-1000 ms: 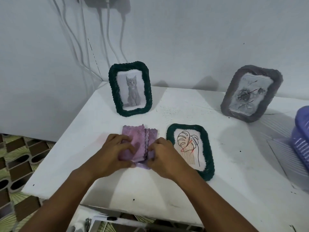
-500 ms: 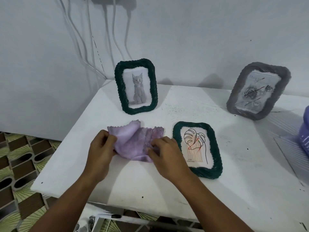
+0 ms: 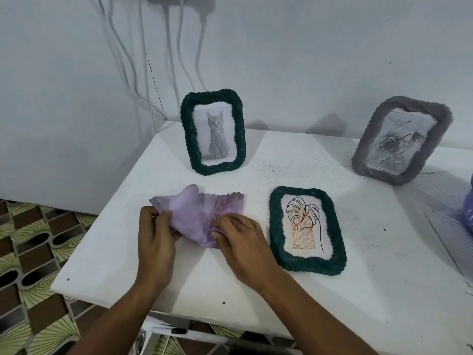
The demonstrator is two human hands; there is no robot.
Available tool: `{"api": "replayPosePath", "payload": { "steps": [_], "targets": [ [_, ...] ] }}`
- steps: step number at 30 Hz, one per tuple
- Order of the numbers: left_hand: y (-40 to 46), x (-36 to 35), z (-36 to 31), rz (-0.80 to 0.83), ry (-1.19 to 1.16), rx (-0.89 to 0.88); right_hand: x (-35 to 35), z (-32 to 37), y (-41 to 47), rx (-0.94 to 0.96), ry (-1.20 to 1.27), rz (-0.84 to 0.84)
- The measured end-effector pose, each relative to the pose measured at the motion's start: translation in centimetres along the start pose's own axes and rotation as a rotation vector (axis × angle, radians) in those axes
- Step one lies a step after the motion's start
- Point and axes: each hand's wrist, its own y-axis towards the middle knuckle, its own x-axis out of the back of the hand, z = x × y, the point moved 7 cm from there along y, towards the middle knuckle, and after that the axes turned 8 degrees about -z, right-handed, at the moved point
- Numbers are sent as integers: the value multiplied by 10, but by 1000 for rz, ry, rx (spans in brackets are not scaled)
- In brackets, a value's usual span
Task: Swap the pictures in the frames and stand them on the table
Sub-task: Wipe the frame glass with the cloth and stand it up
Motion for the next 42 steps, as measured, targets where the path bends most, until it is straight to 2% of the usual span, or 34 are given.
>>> {"api": "replayPosePath", "payload": {
  "steps": [4, 6, 10, 17, 19, 23, 24, 26, 28, 30, 33, 38, 42],
  "targets": [
    [-3, -2, 0, 38, 84, -50, 9, 4, 11, -54, 138, -123],
    [-4, -3, 0, 31, 78, -55, 2, 8, 13, -21, 129, -71],
    [-4, -4, -4, 29, 30, -71, -18, 5, 4, 91, -92, 28],
    [-5, -6, -8, 101, 45, -180, -13, 8, -1, 140, -167, 108],
    [-7, -12, -13, 145, 82, -255, -11, 8, -4, 129, -124, 110],
    [-18, -33, -28, 338, 253, -501, -7, 6, -4, 248, 1, 227],
    [-22, -40, -30, 400, 307, -548, -2, 2, -4, 191, 111, 247],
    [-29, -51, -27, 528, 398, -588, 17, -14, 0, -129, 381, 169],
    [-33, -61, -21, 646, 473, -592, 32, -36, -2, -443, 492, 3],
    [-37, -65, -15, 707, 567, -672, 28, -48, -6, -612, 536, -11],
    [-37, -66, -7, 728, 695, -770, 15, -53, -8, -716, 593, -3],
    [-38, -63, -7, 694, 705, -834, 12, -56, 0, -862, 707, -103],
    [-37, -56, -2, 671, 756, -835, 12, -50, 15, -887, 771, -95]
  ]
}}
